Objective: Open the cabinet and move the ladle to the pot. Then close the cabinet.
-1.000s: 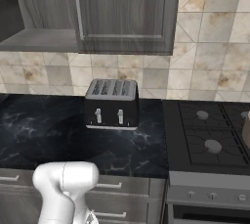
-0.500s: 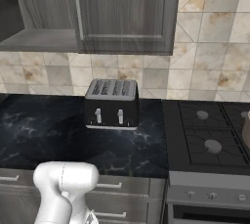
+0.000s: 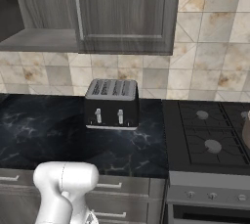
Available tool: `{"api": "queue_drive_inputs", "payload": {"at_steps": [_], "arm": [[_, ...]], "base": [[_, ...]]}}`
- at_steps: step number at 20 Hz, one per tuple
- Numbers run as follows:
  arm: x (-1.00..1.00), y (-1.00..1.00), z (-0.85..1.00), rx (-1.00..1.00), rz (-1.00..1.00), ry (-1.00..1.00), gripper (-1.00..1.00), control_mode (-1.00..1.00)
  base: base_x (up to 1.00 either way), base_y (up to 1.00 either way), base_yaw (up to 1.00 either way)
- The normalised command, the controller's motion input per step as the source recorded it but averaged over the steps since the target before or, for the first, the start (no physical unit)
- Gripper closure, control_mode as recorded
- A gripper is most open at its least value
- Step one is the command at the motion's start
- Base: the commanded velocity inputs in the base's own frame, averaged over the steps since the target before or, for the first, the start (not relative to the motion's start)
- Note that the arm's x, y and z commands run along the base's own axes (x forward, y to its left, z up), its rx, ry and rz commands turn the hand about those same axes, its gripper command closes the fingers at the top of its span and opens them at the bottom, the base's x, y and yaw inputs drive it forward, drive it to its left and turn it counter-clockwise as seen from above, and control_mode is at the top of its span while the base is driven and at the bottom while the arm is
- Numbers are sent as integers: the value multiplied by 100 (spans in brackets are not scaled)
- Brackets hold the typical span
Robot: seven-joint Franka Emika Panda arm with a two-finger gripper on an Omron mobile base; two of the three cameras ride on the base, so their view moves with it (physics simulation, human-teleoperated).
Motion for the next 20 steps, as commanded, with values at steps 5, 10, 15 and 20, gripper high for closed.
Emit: {"api": "queue_drive_inputs", "payload": {"at_steps": [5, 10, 15, 20], "arm": [[-53, 64, -4, 5, 0, -2, -100, -100], [-29, 65, -2, 9, 0, 2, -100, -100], [-24, 60, -17, 19, 0, 12, -100, -100], [-7, 63, -24, 24, 0, 10, -100, -100]], "base": [[0, 0, 0], [0, 0, 0], [0, 0, 0], [0, 0, 0]]}}
